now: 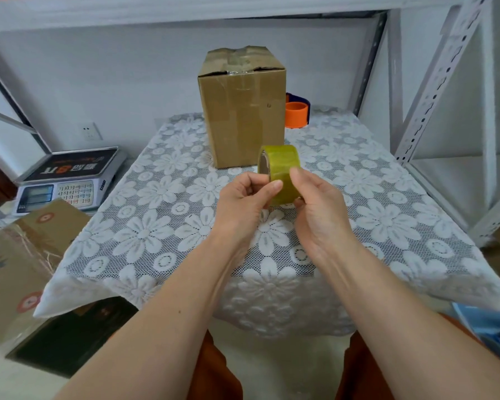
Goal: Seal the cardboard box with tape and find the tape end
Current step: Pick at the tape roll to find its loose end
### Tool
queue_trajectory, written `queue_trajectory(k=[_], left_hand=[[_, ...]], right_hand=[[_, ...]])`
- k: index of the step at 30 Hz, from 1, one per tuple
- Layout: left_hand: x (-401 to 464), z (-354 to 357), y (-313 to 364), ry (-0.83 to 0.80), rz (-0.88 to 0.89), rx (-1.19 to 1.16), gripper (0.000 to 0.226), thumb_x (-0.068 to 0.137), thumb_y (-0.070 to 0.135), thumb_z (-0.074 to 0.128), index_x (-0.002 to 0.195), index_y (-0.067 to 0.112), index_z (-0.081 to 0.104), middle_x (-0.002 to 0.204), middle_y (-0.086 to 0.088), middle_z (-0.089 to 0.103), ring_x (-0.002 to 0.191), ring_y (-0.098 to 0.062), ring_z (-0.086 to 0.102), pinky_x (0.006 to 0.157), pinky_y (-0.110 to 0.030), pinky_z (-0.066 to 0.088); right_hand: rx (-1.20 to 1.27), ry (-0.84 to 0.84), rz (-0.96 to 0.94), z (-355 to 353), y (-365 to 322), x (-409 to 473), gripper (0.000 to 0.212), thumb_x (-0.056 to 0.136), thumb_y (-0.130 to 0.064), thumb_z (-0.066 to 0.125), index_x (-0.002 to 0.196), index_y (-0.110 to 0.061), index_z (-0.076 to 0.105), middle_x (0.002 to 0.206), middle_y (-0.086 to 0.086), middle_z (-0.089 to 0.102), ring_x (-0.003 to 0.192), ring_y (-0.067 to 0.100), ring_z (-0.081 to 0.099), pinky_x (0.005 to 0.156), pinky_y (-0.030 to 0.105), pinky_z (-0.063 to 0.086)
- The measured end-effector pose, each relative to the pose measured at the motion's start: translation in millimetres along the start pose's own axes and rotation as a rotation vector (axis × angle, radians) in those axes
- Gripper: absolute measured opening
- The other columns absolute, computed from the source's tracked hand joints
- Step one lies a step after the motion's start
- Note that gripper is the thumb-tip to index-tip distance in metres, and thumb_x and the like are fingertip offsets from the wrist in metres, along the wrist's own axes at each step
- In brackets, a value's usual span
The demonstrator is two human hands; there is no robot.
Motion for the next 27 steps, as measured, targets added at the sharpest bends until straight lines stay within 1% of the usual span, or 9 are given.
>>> queue_trajectory(k=[2,5,8,11,15,17,23,25,27], left_hand=[[-0.8,0.9,-0.2,-0.005,0.009,0.009,0.009,0.081,0.002,0.069,0.079,0.007,0.062,0.059,0.008,0.061,0.051,0.002,0.054,0.055,-0.012,0.046],[-1.5,2.3,-2.9,-0.006,0.004,0.018,0.012,0.081,0.000,0.069,0.076,0.008,0.061,0.057,0.009,0.060,0.050,0.002,0.054,0.054,-0.011,0.046],[-0.4,-0.3,-3.9,0.012,-0.003,0.020,0.011,0.080,0.003,0.071,0.077,0.010,0.063,0.063,0.005,0.060,0.052,0.000,0.054,0.055,-0.013,0.046],[0.5,-2.9,-0.7,0.014,0.007,0.029,0.009,0.081,0.004,0.070,0.079,0.009,0.063,0.064,0.006,0.061,0.052,0.002,0.054,0.055,-0.012,0.046],[0.2,-1.1,0.6,-0.002,0.032,0.044,0.012,0.081,0.002,0.069,0.077,0.010,0.062,0.064,0.006,0.062,0.053,0.003,0.055,0.056,-0.011,0.045],[-0.5,-0.2,-1.2,-0.005,0.027,0.066,0.012,0.080,0.002,0.070,0.076,0.011,0.063,0.062,0.008,0.062,0.054,0.003,0.055,0.057,-0.011,0.046],[-0.5,-1.8,-0.1,0.000,0.021,0.048,0.010,0.081,0.002,0.070,0.078,0.009,0.063,0.060,0.012,0.063,0.054,0.004,0.056,0.058,-0.011,0.046],[1.2,-3.8,2.0,0.014,0.024,0.041,0.011,0.081,0.002,0.070,0.077,0.011,0.063,0.059,0.012,0.062,0.054,0.004,0.055,0.058,-0.011,0.046],[1.2,-3.3,3.4,0.012,0.031,0.048,0.011,0.081,0.001,0.070,0.078,0.010,0.063,0.064,0.008,0.063,0.055,0.004,0.056,0.058,-0.011,0.046]], right_hand=[[-0.038,0.023,-0.010,-1.5,-2.3,0.6,0.015,0.090,-0.018,0.061,0.080,-0.012,0.072,0.073,-0.002,0.071,0.062,0.001,0.063,0.053,0.010,0.047],[-0.048,0.061,0.003,-4.5,0.7,3.4,0.014,0.089,-0.010,0.061,0.081,-0.010,0.072,0.078,0.002,0.073,0.067,0.005,0.065,0.059,0.014,0.049],[-0.081,0.012,-0.002,-4.0,2.3,5.4,0.017,0.091,-0.006,0.056,0.088,-0.009,0.072,0.085,0.005,0.073,0.071,0.004,0.066,0.059,0.012,0.048],[-0.106,-0.053,-0.023,-1.0,-0.8,5.5,0.020,0.091,-0.004,0.054,0.096,-0.008,0.073,0.094,0.006,0.074,0.083,0.006,0.066,0.066,0.012,0.048],[-0.079,-0.022,-0.028,0.2,-3.0,2.5,0.013,0.089,-0.016,0.062,0.086,-0.010,0.072,0.080,0.000,0.072,0.067,0.000,0.064,0.057,0.010,0.046],[-0.093,0.012,-0.030,-1.7,-2.6,3.5,0.012,0.088,-0.012,0.063,0.092,-0.005,0.072,0.081,0.001,0.071,0.065,-0.001,0.064,0.056,0.010,0.046],[-0.122,-0.059,-0.036,-1.8,-2.4,7.2,0.016,0.089,-0.003,0.058,0.090,-0.009,0.073,0.088,0.004,0.073,0.078,0.005,0.066,0.062,0.010,0.048],[-0.111,-0.103,-0.042,1.2,-4.0,5.4,0.015,0.089,-0.008,0.059,0.089,-0.012,0.073,0.088,0.001,0.073,0.080,0.004,0.065,0.063,0.009,0.047],[-0.132,-0.101,-0.040,2.0,-4.2,3.9,0.013,0.088,-0.019,0.062,0.088,-0.012,0.073,0.086,0.000,0.072,0.074,0.000,0.064,0.059,0.007,0.045]])
Point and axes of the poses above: each hand's wrist, its own x-axis towards the middle knuckle, its own z-axis out of the palm, y = z × x, the point moved 5 cm from there along x, towards the middle knuckle
